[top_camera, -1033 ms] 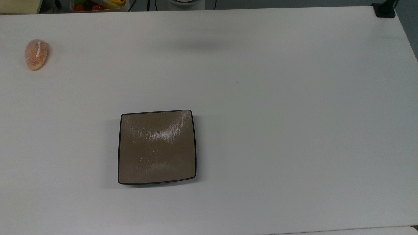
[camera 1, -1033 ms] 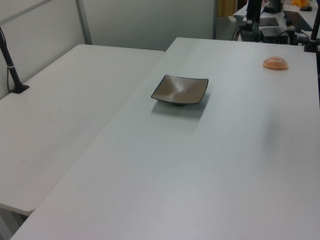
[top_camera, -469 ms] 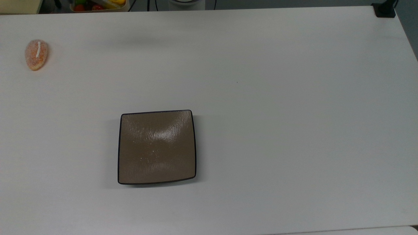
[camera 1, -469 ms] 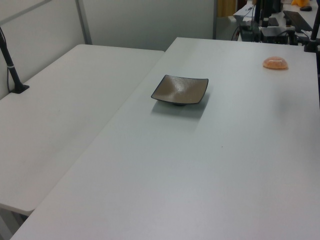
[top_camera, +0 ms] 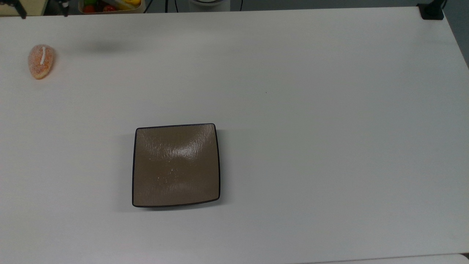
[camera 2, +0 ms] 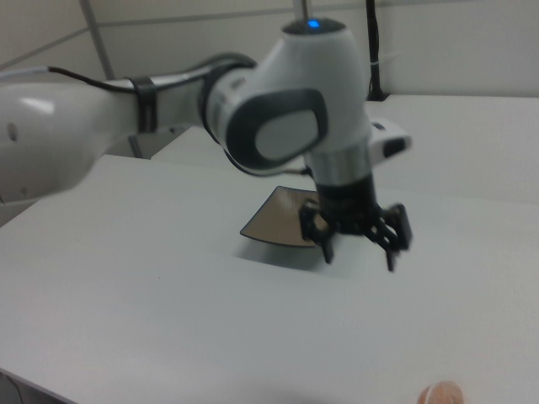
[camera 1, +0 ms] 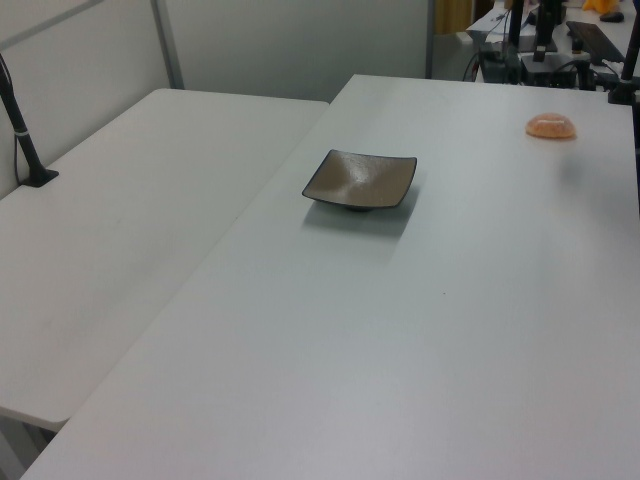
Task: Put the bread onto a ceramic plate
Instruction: 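Move the open gripper over the bread roll and lower it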
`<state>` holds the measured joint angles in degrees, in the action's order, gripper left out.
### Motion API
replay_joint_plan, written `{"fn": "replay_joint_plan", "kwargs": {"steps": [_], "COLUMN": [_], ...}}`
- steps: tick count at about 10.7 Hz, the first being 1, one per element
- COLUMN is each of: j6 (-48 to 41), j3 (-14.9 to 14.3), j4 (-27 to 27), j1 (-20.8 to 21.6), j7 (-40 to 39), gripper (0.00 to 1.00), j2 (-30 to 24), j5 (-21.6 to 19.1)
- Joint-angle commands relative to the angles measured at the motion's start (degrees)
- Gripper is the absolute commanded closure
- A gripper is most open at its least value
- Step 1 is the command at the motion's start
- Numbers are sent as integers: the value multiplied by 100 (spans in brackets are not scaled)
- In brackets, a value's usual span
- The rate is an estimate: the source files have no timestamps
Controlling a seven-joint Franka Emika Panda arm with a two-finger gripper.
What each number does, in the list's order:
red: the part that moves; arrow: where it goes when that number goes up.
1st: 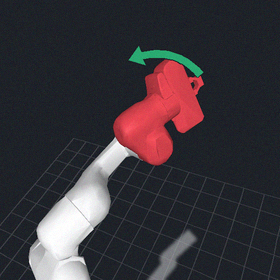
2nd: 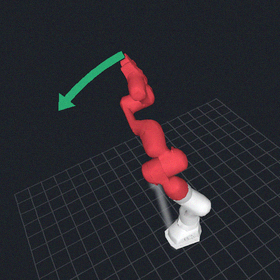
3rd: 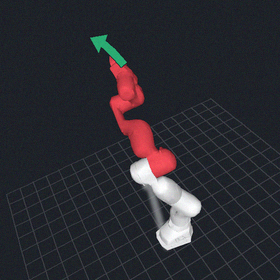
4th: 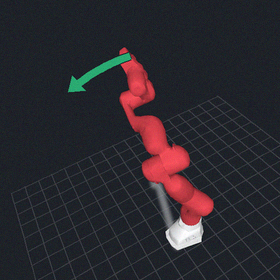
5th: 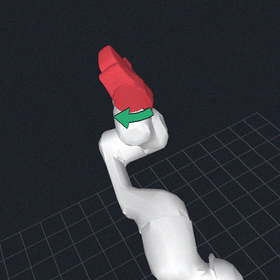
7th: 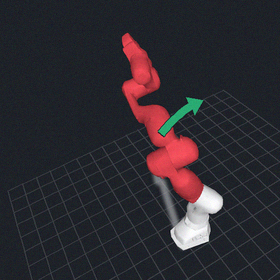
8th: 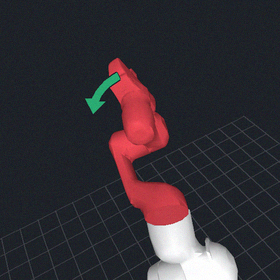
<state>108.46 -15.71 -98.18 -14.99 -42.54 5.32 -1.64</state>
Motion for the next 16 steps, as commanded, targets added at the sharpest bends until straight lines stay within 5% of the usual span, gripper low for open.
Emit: {"fn": "replay_joint_plan", "kwargs": {"steps": [1,8,11,16], "j6": [781,1915,2222,2654], "j3": [-125,-125,-125,-125], "j4": [-368,-729,-913,-1090], "j1": [-196,-548,-645,-707], "j7": [-167,-211,-211,-211], "gripper": [0,0,0,0], "j2": [275,1145,1287,1542], "j5": [24,225,664,674]}}
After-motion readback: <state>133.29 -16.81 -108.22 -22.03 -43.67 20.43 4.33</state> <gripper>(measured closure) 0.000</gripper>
